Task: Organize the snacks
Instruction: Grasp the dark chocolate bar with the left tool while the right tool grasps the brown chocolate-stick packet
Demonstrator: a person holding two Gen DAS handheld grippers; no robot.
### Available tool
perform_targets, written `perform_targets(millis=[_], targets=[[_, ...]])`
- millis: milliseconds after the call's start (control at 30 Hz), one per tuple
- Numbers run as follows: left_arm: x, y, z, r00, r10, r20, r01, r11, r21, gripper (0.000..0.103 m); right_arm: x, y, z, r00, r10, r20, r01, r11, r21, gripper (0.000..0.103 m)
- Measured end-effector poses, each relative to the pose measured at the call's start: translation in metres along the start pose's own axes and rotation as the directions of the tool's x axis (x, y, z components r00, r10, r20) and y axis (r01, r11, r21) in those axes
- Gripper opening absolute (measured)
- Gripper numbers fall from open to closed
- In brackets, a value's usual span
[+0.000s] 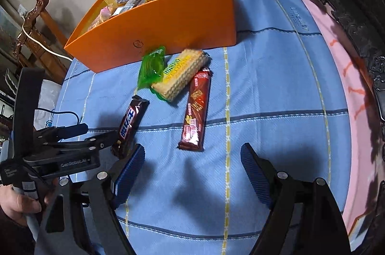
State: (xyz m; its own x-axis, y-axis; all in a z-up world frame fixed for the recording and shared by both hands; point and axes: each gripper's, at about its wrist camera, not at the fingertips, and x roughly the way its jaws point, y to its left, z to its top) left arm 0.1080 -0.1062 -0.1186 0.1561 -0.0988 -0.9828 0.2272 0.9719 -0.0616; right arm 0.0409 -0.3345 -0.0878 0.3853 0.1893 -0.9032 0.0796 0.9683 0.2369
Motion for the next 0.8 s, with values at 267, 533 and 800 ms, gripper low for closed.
perform_targets(millis=[267, 533, 800], targets=[[0.023, -0.031, 0.004, 0.999, 0.031, -0.04, -0.029, 0.998, 0.063, 0.067, -0.002, -0.012, -0.008, 1.0, -0.004, -0.014, 0.005, 1.0, 0.019, 0.082], [0.025, -0.032, 0.009, 0.998, 0.065, -0.011, -0.064, 0.995, 0.076, 0.017, 0.002, -0.014, -0.006, 0.999, -0.001, -0.033, 0.001, 1.0, 0.01, 0.082], [-0.009, 0.023, -0.007, 0.997, 0.075, 0.029, -0.074, 0.997, -0.015, 0.017, 0.038, 0.018, 0.015, 0.997, -0.018, -0.069, 0.012, 0.997, -0.081, 0.082]])
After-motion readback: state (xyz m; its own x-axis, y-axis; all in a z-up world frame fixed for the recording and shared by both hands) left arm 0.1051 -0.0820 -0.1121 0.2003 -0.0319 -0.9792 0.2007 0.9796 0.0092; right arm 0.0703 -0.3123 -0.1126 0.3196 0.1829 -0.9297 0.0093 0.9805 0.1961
